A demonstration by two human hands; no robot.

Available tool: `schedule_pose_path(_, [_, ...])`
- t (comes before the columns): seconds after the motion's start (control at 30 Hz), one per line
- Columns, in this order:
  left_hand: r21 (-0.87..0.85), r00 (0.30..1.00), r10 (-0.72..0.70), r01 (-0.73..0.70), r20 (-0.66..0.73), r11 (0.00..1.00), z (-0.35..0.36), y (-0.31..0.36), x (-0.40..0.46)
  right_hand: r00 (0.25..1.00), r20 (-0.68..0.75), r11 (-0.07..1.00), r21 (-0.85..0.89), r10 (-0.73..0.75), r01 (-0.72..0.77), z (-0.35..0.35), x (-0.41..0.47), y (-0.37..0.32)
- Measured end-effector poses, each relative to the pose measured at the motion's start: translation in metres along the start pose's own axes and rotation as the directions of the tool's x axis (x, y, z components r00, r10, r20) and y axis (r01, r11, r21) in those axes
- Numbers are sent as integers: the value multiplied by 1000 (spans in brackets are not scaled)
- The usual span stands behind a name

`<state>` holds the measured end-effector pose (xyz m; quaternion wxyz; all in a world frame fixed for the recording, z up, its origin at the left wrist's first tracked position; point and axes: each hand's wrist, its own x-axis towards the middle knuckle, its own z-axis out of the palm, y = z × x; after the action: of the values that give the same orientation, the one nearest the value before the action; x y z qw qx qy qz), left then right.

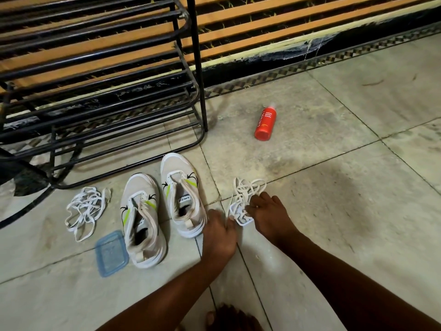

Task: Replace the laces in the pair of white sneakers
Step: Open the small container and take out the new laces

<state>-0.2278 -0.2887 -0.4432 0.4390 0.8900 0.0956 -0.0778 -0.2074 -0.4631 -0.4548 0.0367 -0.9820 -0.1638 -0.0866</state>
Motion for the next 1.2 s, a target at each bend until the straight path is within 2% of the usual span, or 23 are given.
schedule_pose_path(0.07, [-66, 964, -256, 260, 66, 963, 6, 1, -2, 999, 52, 1000, -1, -7, 7, -2, 2, -2])
schedule_pose_path(0.13, [-183, 907, -403, 420, 121, 889, 11, 3, -1, 996, 91, 1000, 1, 11, -11, -6, 7, -2])
schedule_pose_path(0.23, [-471, 853, -484, 515, 198, 716, 13, 8, 4, 990, 122, 997, 33, 66, -70, -9, 13, -3])
schedule_pose_path(0.27, [-508, 856, -478, 506, 196, 697, 10, 12, 4, 990, 129, 997, 44, 61, -67, -9, 15, -3])
schedule_pose_path(0.33, [-448, 900, -423, 421, 101, 789, 4, 13, 3, 986, 164, 997, 65, 29, -40, -8, 15, -2])
schedule_pose_path(0.4, [-338, 938, -344, 308, -50, 889, 1, 12, 1, 983, 184, 997, 71, 3, -16, -6, 13, -1])
schedule_pose_path(0.47, [-293, 965, -218, 168, -148, 941, 0, 10, -1, 987, 158, 997, 75, 9, -21, -5, 11, 1])
schedule_pose_path(0.6, [-295, 969, 137, -195, -205, 936, -5, 19, -6, 986, 24, 969, 182, 165, -167, -4, 3, 1])
schedule_pose_path(0.67, [-241, 926, 327, -366, -187, 899, -10, 22, -6, 962, -60, 940, 237, 265, -244, -4, -1, 2])
schedule_pose_path(0.73, [-189, 880, 448, -472, -157, 861, -11, 19, -3, 936, -120, 920, 261, 332, -293, -6, -5, 5])
schedule_pose_path(0.83, [-153, 853, 508, -522, -122, 839, -9, 15, 0, 907, -98, 880, 304, 409, -364, -3, -16, 13])
schedule_pose_path(0.93, [-138, 857, 514, -515, -42, 846, -7, 10, 3, 892, -30, 855, 300, 451, -422, 0, -31, 20])
schedule_pose_path(1.07, [-34, 831, 556, -555, 14, 831, -6, 9, 9, 906, 95, 872, 249, 411, -422, 3, -46, 30])
schedule_pose_path(1.2, [103, 861, 505, -508, 57, 855, -3, 13, 16, 908, 105, 882, 215, 406, -419, 8, -50, 34])
